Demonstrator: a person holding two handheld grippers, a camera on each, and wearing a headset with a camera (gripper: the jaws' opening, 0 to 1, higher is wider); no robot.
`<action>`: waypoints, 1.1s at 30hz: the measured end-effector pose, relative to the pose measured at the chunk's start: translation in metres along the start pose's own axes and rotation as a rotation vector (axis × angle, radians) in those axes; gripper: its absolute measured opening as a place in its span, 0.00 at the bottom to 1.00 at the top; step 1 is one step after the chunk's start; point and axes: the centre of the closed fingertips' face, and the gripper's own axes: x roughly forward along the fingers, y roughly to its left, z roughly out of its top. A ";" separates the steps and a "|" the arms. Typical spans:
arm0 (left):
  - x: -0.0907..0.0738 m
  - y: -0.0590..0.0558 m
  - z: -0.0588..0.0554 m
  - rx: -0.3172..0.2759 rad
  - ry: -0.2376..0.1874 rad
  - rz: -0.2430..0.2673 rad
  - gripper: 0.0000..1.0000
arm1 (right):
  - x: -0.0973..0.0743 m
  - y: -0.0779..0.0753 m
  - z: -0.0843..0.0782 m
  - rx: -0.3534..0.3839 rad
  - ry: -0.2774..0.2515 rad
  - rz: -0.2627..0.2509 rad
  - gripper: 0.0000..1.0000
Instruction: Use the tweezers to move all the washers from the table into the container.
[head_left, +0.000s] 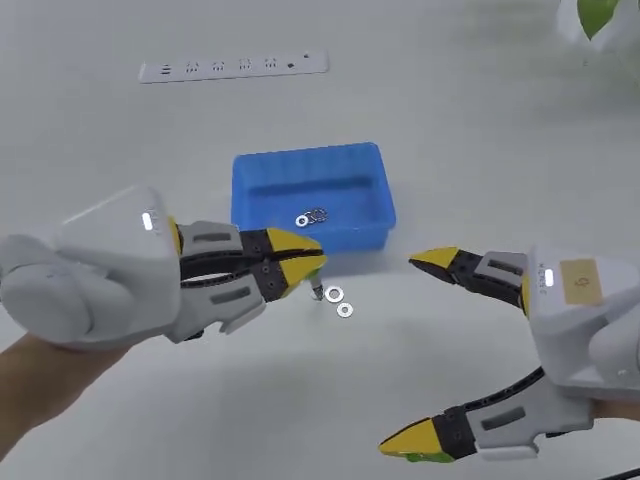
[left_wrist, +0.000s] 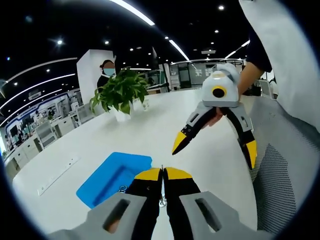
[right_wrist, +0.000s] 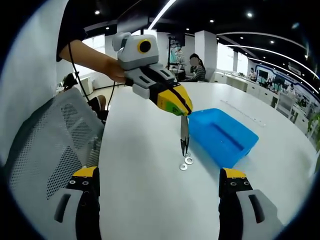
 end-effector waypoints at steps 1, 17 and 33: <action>0.000 0.000 -0.001 0.004 0.002 0.001 0.05 | 0.000 0.001 0.000 0.002 0.001 0.001 1.00; 0.007 0.004 0.000 -0.019 0.023 -0.055 0.05 | 0.031 -0.026 0.026 0.009 -0.046 0.072 0.78; 0.006 0.005 -0.001 -0.029 0.042 -0.068 0.05 | 0.072 -0.046 0.026 -0.122 0.034 0.203 0.19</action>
